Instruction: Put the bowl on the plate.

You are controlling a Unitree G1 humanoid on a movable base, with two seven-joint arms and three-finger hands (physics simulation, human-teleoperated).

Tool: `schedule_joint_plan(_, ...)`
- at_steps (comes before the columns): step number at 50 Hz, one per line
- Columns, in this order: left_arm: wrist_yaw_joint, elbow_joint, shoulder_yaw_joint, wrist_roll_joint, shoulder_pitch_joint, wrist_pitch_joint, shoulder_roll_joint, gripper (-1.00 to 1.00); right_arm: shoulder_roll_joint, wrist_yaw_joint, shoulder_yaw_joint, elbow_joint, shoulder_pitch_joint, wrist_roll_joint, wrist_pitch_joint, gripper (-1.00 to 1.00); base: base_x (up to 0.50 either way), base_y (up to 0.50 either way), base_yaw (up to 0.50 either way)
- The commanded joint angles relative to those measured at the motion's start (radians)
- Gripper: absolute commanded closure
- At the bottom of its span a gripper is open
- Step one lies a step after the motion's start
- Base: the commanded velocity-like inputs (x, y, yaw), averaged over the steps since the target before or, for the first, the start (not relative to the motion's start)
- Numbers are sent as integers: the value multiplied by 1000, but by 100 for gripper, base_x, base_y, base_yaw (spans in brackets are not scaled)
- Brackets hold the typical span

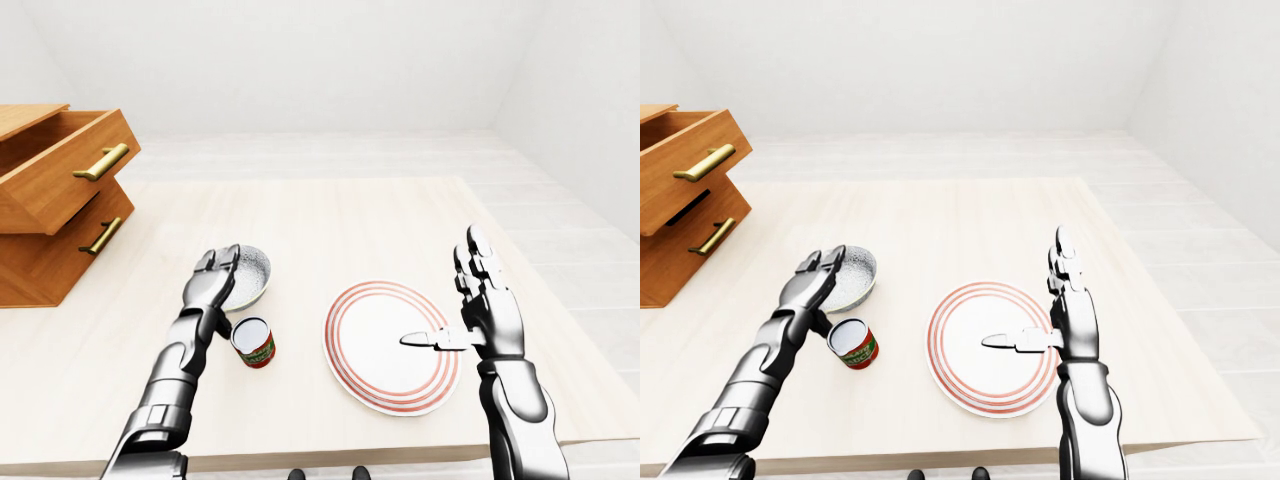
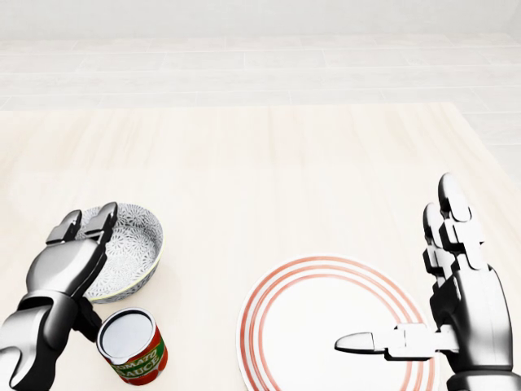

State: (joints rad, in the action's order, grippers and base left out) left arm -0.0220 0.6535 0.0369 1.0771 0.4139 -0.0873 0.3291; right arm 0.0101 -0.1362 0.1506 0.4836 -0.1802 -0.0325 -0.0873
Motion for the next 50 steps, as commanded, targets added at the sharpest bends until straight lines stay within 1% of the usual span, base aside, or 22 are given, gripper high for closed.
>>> schedule_joint_plan(1,-2,9,-5,-6,-9,0,-4,-100,-2,-1,0,1,-10,-2,0,-100,0,0,0)
schedule_joint_plan(7,12,-1,-4,-13,-14,0,-4,-98,-4,-1,-2,7,-10,-1,0,-100,0,0,0)
schedule_joint_plan(11,16,-4,-4,-15,-18,0,-7,-76,-3,-1,-3,10,-12,-3,0,-100,0,0,0)
schedule_joint_plan(16,21,-6,-8,-9,-21,0,-5,-64,-4,-4,-2,17,-16,-2,0,-100,0,0,0)
schedule_joint_plan(17,27,-4,-2,-22,-22,0,-9,-51,-4,-4,-2,18,-16,-2,0,-100,0,0,0)
schedule_joint_plan(19,23,-7,-8,-7,-21,0,-4,-33,-4,-5,-3,21,-17,-2,0,-100,0,0,0)
schedule_joint_plan(22,26,-5,-5,-14,-21,0,-7,-26,-5,-6,-3,22,-18,-3,0,-100,0,0,0)
schedule_joint_plan(24,27,-9,-8,-6,-22,0,-4,-18,-5,-7,-3,23,-17,-3,0,-100,0,0,0)
schedule_joint_plan(26,33,-10,-4,-14,-23,0,-7,-17,-4,-7,-3,23,-16,-4,0,-100,0,0,0)
schedule_joint_plan(27,30,-13,-9,2,-24,0,-2,-12,-4,-7,-2,22,-17,-4,0,-100,0,0,0)
schedule_joint_plan(28,30,-14,-9,2,-24,0,-2,-12,-4,-7,-2,22,-17,-4,0,-100,0,0,0)
schedule_joint_plan(29,33,-13,-3,-10,-24,0,-6,-11,-5,-7,-2,21,-18,-3,0,-100,0,0,0)
schedule_joint_plan(30,37,-18,-9,3,-26,0,-3,-5,-5,-7,-4,21,-18,-6,0,-100,0,0,0)
schedule_joint_plan(32,34,-26,-17,25,-27,0,2,0,-5,-8,-4,27,-15,-4,0,-100,0,0,0)
schedule_joint_plan(33,43,-24,-6,7,-27,0,-4,4,-4,-8,-3,29,-14,-6,0,-100,0,0,0)
schedule_joint_plan(34,43,-24,-6,7,-27,0,-5,4,-4,-8,-3,29,-14,-6,0,-100,0,0,0)
schedule_joint_plan(35,39,-24,-15,28,-23,0,1,19,-3,-8,-2,31,-11,-5,0,-100,0,0,0)
schedule_joint_plan(43,44,-11,-8,21,-11,0,-4,24,-1,-11,1,55,-6,-5,0,-100,0,0,0)
schedule_joint_plan(45,44,-2,-9,25,-4,0,-3,35,0,-11,3,57,-4,-5,0,-100,0,0,0)
schedule_joint_plan(46,44,-1,-9,25,-3,0,-3,35,0,-11,3,57,-4,-6,0,-100,0,0,0)
schedule_joint_plan(48,44,7,-12,33,2,0,0,41,0,-11,1,61,-1,-7,0,-100,0,0,0)
schedule_joint_plan(50,36,15,-17,45,9,0,4,62,0,-11,3,67,3,-6,0,-100,0,0,0)
